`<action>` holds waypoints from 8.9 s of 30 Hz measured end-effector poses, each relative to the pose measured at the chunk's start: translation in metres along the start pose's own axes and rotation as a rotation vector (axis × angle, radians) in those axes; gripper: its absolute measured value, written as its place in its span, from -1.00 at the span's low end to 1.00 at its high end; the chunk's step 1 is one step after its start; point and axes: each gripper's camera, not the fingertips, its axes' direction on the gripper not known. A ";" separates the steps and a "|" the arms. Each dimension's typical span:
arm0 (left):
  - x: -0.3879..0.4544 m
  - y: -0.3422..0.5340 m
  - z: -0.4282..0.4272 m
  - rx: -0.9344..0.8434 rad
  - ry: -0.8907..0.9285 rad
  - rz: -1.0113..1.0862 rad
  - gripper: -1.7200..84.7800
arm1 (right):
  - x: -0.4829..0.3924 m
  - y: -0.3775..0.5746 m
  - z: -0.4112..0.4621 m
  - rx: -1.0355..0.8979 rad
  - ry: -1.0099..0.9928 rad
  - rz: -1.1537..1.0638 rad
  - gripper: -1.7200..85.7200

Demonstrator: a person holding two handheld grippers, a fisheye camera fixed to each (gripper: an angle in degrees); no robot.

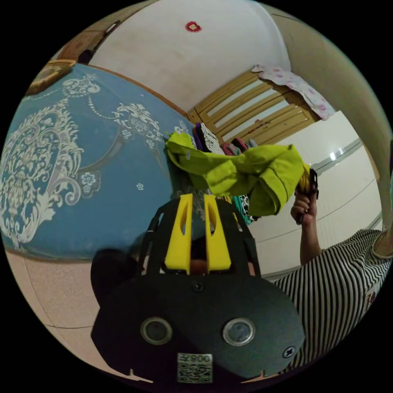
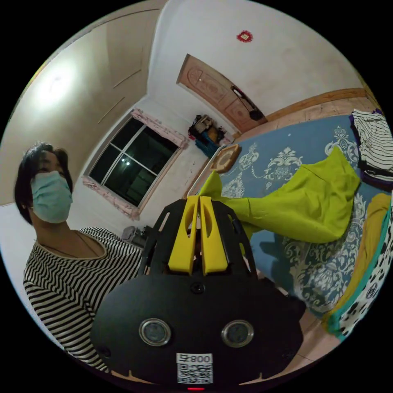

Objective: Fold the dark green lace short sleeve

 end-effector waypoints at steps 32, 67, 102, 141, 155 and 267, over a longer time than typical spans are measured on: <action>0.307 -0.115 0.035 -0.394 0.075 -0.191 -0.73 | -0.275 0.367 -0.123 0.097 0.093 -0.016 -0.96; 0.835 -0.038 -0.471 0.557 0.492 0.225 -0.93 | -0.404 0.410 -0.183 0.251 0.054 -0.310 -0.96; 1.076 -0.139 -0.542 0.733 0.243 0.634 -0.92 | -0.337 0.151 -0.130 0.312 0.110 -0.536 -0.96; 0.421 -0.619 -0.110 -0.200 -0.289 -0.048 -0.75 | 0.370 -0.445 0.312 -0.457 0.690 0.090 -0.96; 0.282 -0.718 -0.139 -0.089 -0.546 -0.134 -0.68 | 0.485 -0.538 0.303 -0.350 0.947 0.207 -0.78; 0.243 -0.542 -0.535 -0.111 -0.514 -0.307 -0.78 | 0.416 -0.245 0.334 -0.496 1.170 -0.021 -0.80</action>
